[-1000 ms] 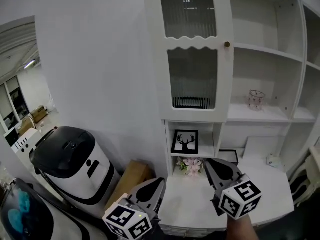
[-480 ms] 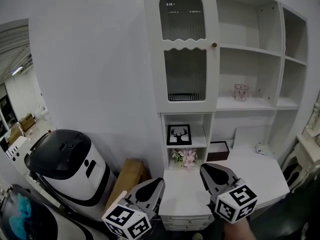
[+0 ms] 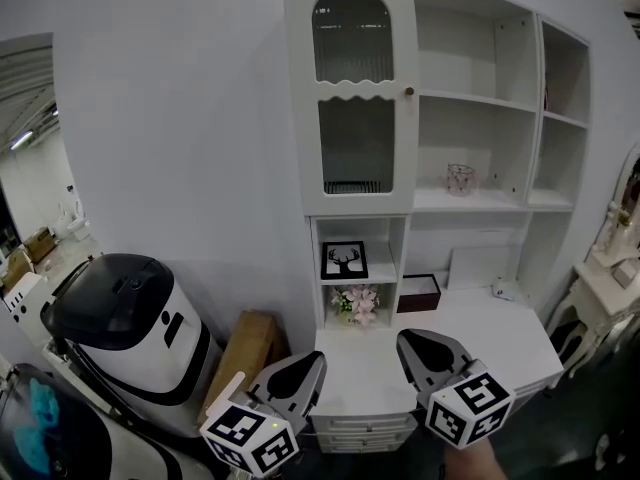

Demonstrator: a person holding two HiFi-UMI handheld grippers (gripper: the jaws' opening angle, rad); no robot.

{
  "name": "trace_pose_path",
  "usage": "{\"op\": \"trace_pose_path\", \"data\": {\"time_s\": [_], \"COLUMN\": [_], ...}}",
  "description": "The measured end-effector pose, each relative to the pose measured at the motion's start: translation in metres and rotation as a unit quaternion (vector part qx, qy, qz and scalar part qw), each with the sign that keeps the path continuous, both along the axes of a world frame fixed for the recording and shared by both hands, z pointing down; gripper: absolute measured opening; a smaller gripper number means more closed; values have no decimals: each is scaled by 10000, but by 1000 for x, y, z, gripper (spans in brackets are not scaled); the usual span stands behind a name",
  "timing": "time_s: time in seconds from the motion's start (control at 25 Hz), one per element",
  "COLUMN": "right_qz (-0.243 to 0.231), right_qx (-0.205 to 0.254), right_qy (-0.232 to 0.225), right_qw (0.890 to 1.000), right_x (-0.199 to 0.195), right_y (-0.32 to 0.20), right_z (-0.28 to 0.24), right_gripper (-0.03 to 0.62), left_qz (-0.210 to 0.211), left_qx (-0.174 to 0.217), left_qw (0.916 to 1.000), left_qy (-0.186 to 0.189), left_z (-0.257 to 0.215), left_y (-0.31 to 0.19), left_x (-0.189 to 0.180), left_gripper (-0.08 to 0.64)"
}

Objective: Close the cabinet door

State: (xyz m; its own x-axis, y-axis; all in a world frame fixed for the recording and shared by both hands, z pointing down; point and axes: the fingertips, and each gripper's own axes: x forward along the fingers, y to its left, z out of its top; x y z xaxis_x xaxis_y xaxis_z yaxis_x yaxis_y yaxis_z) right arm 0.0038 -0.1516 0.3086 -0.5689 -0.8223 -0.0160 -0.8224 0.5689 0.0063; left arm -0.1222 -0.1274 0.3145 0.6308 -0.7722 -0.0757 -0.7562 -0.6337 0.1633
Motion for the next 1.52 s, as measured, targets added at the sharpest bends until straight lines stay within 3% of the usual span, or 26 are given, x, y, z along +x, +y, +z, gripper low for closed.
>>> {"op": "trace_pose_path", "data": {"time_s": [0.68,1.04,1.52], "right_qz": [-634,-988,-1083], "right_qx": [-241,-317,-287], "right_qy": [-26,-61,-105], "right_qw": [9977,9946,9936], "right_x": [77,97,121], "right_y": [32,42,52], "right_z": [15,29,30], "right_gripper": [6,6,5], "left_qz": [-435,-768,-796], "left_qx": [-160,-227,-230], "left_qw": [9989,9968,9965], "left_qy": [-22,-33,-82], "left_z": [6,16,19], "left_y": [36,50,57], "left_x": [95,119,147], "left_gripper": [6,6,6]}}
